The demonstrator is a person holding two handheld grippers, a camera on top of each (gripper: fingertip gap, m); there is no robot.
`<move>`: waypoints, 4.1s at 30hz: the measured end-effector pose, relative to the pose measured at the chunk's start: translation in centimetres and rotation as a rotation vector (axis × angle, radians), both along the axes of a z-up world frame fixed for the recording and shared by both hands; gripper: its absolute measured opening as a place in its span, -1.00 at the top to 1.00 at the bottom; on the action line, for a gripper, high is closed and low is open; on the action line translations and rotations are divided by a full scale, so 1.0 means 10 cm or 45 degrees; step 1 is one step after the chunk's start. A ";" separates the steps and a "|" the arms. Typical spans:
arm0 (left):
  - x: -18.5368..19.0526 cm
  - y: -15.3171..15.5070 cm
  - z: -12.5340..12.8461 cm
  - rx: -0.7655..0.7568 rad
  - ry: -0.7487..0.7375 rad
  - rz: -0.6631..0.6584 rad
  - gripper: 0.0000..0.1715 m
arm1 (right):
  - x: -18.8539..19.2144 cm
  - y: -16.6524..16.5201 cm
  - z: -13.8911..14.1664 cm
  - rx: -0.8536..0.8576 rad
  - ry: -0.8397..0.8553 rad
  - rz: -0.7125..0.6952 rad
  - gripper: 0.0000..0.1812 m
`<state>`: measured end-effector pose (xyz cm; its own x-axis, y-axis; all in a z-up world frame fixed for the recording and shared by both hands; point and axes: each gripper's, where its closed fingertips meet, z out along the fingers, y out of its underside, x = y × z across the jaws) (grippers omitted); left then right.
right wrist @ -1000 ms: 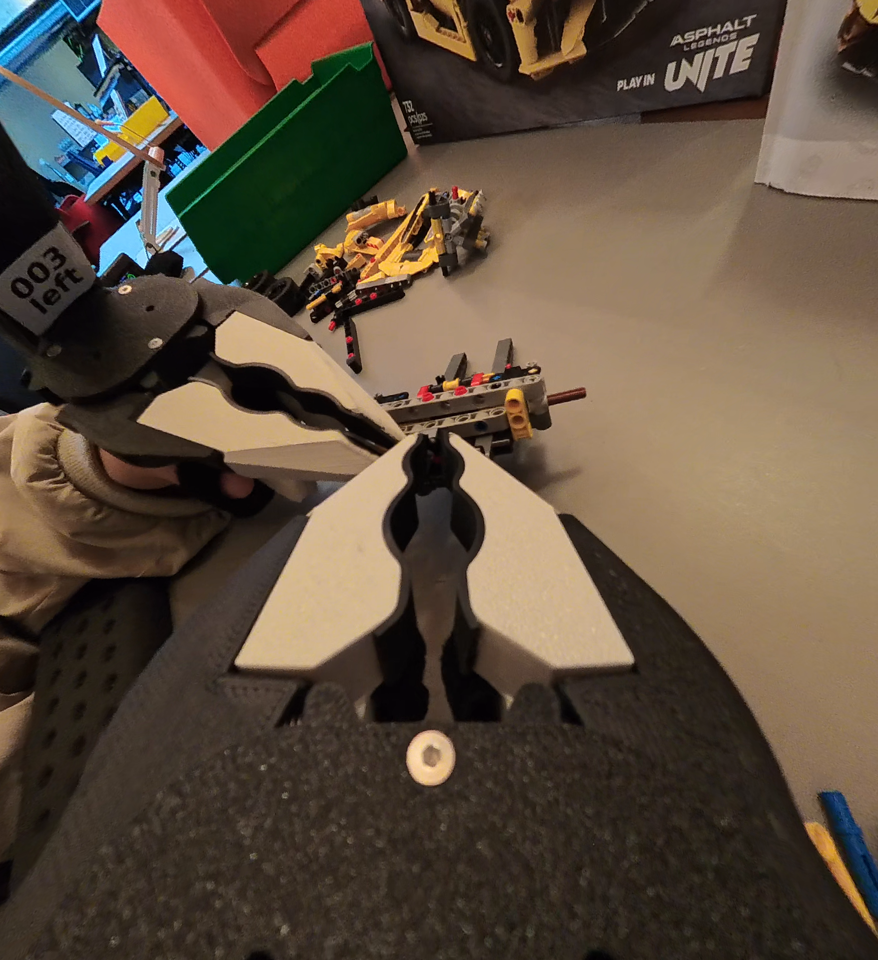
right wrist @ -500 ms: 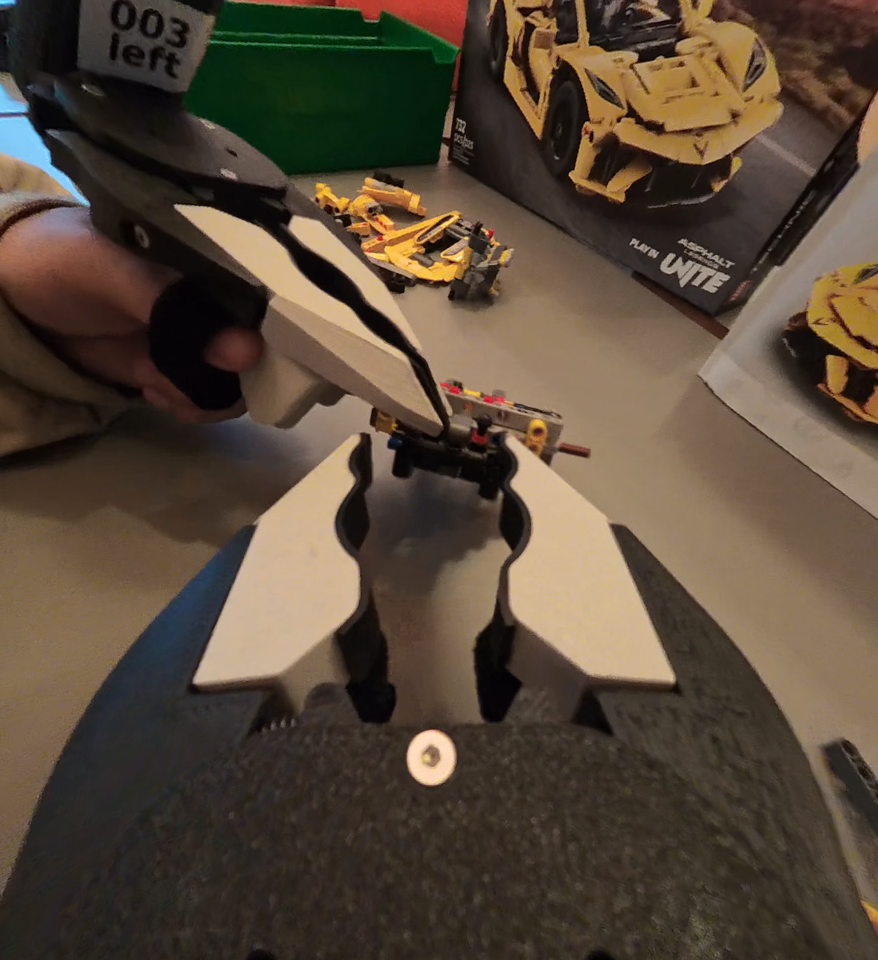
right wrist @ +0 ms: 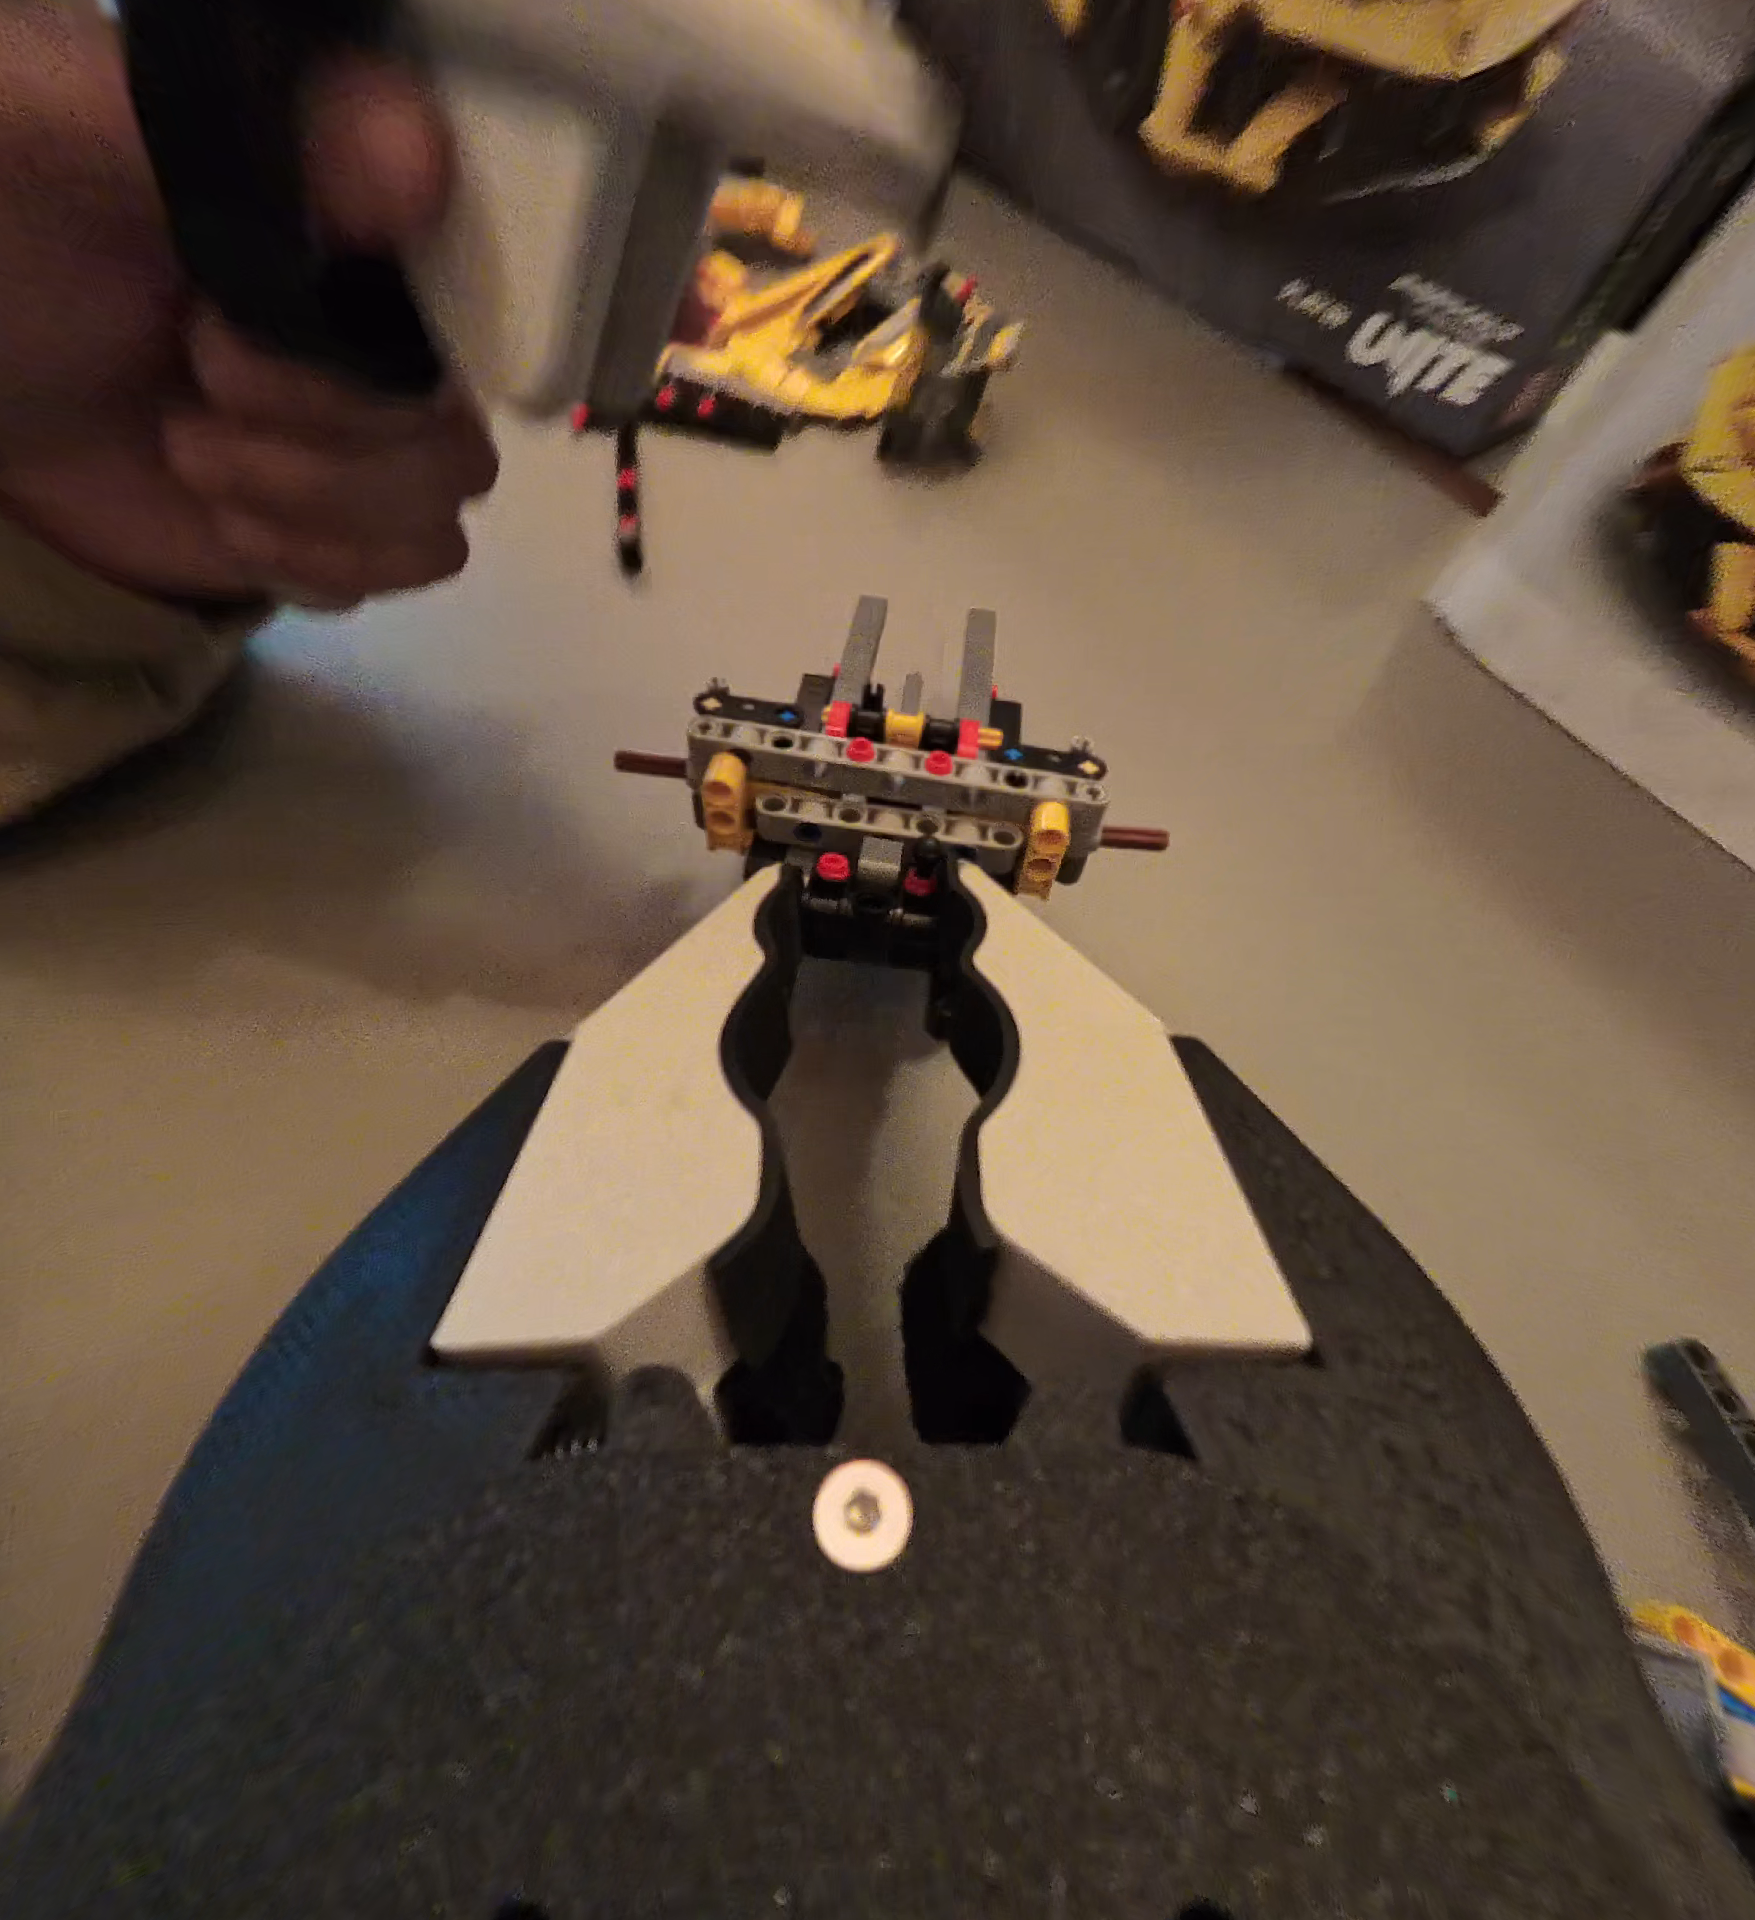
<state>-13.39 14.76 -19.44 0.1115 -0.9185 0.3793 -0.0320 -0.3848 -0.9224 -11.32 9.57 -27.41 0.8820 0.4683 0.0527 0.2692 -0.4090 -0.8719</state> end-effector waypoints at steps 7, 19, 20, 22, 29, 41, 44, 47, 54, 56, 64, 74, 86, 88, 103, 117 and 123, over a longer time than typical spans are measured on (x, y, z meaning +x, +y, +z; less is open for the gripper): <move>0.12 -0.21 -0.30 -0.114 0.092 -0.201 0.95 | 0.01 -0.03 -0.12 -0.071 0.010 0.008 0.72; 0.16 -0.57 -0.36 -0.229 0.100 -0.474 0.94 | -0.12 -0.14 -0.15 -0.129 0.050 0.173 0.52; 0.16 -0.58 -0.32 -0.312 0.056 -0.494 0.95 | -0.12 -0.13 0.00 -0.036 0.052 0.177 0.55; 0.15 -0.58 -0.24 -0.474 -0.022 -0.542 0.95 | -0.09 -0.10 0.35 0.211 0.060 0.148 0.58; 0.19 -0.61 -0.22 -0.713 -0.108 -0.580 0.95 | -0.09 -0.07 0.55 0.437 -0.096 0.018 0.74; 0.24 -0.64 -0.30 -0.523 -0.008 -0.503 0.94 | -0.02 -0.06 0.40 0.292 -0.129 -0.022 0.99; 0.23 -0.53 -0.35 -0.406 0.053 -0.425 0.68 | 0.58 -0.06 0.35 0.259 -0.315 -0.244 0.99; 0.22 -0.41 -0.45 -0.179 0.160 -0.326 0.67 | 1.74 -0.31 0.34 0.104 -0.533 -0.629 0.98; 0.25 -0.43 -0.69 0.327 0.423 -0.205 0.65 | 2.50 -1.18 -0.05 -0.315 -0.337 -0.741 0.96; 0.26 -0.53 -0.75 0.320 0.452 -0.272 0.65 | 2.56 -1.18 -0.03 -0.271 -0.302 -0.751 0.95; 0.28 -0.79 -0.91 0.511 0.553 -0.361 0.60 | 2.11 -0.95 0.42 -0.086 -0.031 -0.576 0.84; 0.31 -0.77 -1.09 0.601 0.664 -0.321 0.71 | 0.19 -0.15 -0.18 -0.181 0.005 -0.016 0.79; 0.35 -0.75 -1.09 0.607 0.665 -0.297 0.71 | 0.14 -0.06 -0.24 -0.187 0.081 0.036 0.93; 0.36 -0.74 -1.07 0.577 0.656 -0.276 0.67 | 0.14 -0.07 -0.23 -0.206 0.110 0.023 0.94; 0.41 -0.77 -1.12 0.786 0.707 -0.255 0.72 | 0.21 -0.09 -0.25 -0.172 0.104 -0.002 0.96; 0.47 -0.80 -1.14 0.853 0.704 -0.326 0.75 | 0.91 -0.12 0.50 0.110 0.511 -0.219 0.97; 0.40 -0.83 -1.12 0.823 0.664 -0.376 0.74 | 2.55 -0.83 0.21 -0.057 0.025 -0.972 0.95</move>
